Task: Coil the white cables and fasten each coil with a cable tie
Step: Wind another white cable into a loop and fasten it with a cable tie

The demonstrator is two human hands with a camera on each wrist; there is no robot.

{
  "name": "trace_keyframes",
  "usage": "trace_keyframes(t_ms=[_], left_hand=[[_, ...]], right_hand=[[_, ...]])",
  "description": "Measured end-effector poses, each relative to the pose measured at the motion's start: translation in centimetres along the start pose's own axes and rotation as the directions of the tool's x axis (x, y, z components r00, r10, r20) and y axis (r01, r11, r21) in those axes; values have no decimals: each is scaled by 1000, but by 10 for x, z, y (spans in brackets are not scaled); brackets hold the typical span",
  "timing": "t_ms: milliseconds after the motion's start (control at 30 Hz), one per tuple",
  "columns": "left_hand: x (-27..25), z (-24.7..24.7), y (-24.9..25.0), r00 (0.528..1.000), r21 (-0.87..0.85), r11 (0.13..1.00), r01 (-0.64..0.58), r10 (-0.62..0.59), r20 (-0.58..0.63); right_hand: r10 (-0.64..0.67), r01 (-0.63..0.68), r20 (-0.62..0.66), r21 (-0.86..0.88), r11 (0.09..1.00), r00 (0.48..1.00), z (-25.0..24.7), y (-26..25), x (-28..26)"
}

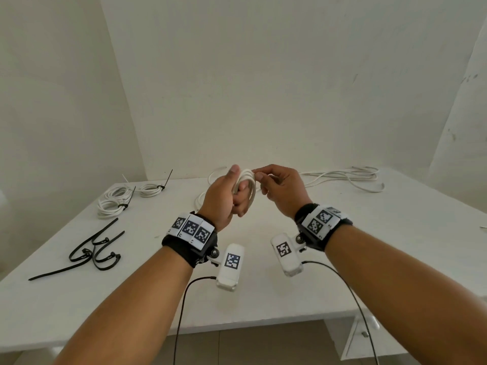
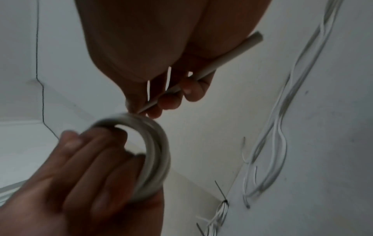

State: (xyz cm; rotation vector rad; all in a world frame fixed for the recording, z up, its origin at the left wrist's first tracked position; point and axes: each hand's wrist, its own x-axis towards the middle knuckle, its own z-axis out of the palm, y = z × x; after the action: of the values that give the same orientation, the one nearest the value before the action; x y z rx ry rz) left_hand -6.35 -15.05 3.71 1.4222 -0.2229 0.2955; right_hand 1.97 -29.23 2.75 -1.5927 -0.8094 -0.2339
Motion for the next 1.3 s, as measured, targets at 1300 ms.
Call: trace_keyframes(t_ms=[1300], left_hand=[[-11, -33, 13, 748, -268, 958, -105, -101, -656]], right_hand=[[25, 100, 230, -512, 853, 973, 76, -49, -16]])
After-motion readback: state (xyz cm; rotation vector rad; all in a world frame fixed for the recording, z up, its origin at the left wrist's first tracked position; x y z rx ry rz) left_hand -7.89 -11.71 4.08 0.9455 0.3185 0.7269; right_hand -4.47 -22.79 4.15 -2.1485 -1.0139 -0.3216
